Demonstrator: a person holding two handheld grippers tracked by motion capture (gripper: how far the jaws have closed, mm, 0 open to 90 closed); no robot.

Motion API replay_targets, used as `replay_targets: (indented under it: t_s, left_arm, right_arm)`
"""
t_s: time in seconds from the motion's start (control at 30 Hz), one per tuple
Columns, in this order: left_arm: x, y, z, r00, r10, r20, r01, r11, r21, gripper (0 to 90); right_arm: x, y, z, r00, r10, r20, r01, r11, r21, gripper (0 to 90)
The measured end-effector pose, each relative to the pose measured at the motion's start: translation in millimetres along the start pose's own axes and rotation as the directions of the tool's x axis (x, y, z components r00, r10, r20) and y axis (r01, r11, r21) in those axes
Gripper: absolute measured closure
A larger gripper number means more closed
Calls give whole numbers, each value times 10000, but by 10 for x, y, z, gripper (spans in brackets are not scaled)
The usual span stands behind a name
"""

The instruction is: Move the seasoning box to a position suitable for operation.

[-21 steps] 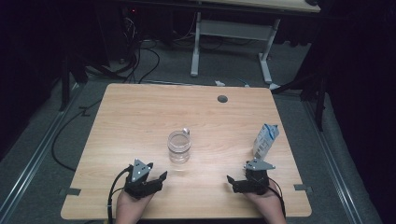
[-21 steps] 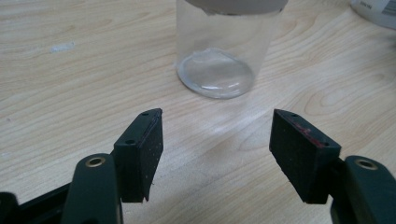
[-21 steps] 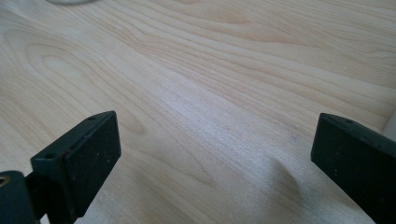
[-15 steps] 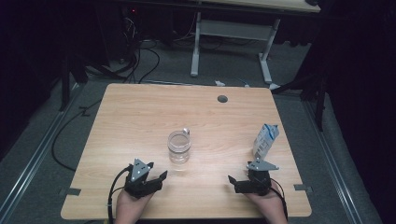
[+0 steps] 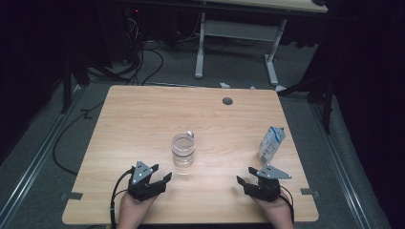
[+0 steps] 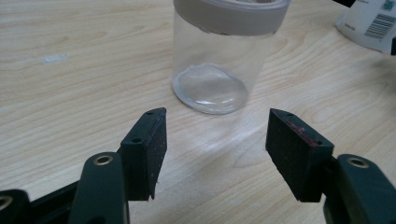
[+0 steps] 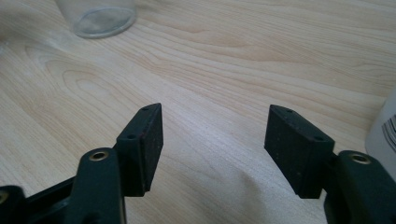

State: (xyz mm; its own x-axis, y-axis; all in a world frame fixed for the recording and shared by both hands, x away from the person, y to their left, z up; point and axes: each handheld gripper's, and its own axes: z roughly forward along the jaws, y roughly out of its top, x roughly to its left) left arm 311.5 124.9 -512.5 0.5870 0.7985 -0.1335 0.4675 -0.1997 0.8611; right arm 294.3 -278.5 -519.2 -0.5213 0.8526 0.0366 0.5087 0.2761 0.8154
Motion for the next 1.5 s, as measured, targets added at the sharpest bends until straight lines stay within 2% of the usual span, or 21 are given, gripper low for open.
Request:
replay_targets:
  t_s: [0.17,0.27,0.33,0.43,0.53,0.7,0.87,0.97,1.03,1.07,1.13,1.17,1.23,1.43,1.5]
  left_arm:
    - [48,9,-1,9997,105,-199,-107,9999,-72,421]
    - [108,45,10,9996,-166,-246,162,9997,-173,453]
    - [124,67,12,9995,-185,-242,179,9996,-237,463]
    - [152,147,18,9993,-66,-362,53,9993,-363,487]
    - [194,217,45,9989,-231,-415,214,9989,-418,507]
    - [235,281,83,9978,-292,-590,269,9989,-396,497]
    - [293,362,151,9970,-200,-754,178,9994,-299,536]
    - [336,439,216,9963,45,-864,-75,9994,-346,620]
    - [346,457,231,9965,77,-832,-108,9993,-369,680]
    - [359,510,274,9966,129,-817,-173,9985,-527,731]
    - [365,537,300,9967,111,-807,-159,9981,-589,813]
    - [374,592,374,9969,-45,-790,-10,9975,-700,842]
    - [380,628,447,9956,79,-935,-136,9981,-604,894]
    - [391,674,644,9956,261,-905,-302,9986,-439,900]
    - [363,657,702,9981,366,-495,-388,9982,-458,900]
  right_arm:
    - [29,0,39,9998,-144,-116,146,9997,201,383]
    - [58,-14,61,9990,-355,-262,364,9987,345,423]
    - [74,-18,59,9986,-385,-369,399,9985,380,437]
    - [79,-15,64,9985,-265,-476,283,9989,361,443]
    - [82,-12,74,9987,-213,-465,230,9991,366,441]
    - [81,-18,77,9987,-148,-480,169,9988,450,436]
    - [74,-9,71,9989,-57,-462,76,9991,414,426]
    - [70,-3,69,9989,-87,-469,105,9992,383,424]
    - [69,-3,71,9989,-44,-475,63,9993,381,424]
    - [66,-2,72,9989,-47,-471,65,9993,379,424]
    - [63,0,73,9990,-31,-454,48,9993,384,424]
    - [63,0,71,9990,16,-445,2,9992,397,424]
    - [59,1,69,9990,18,-452,0,9993,384,424]
    - [56,6,62,9989,35,-475,-20,9995,320,423]
    - [58,-1,68,9989,24,-464,-7,9993,366,423]
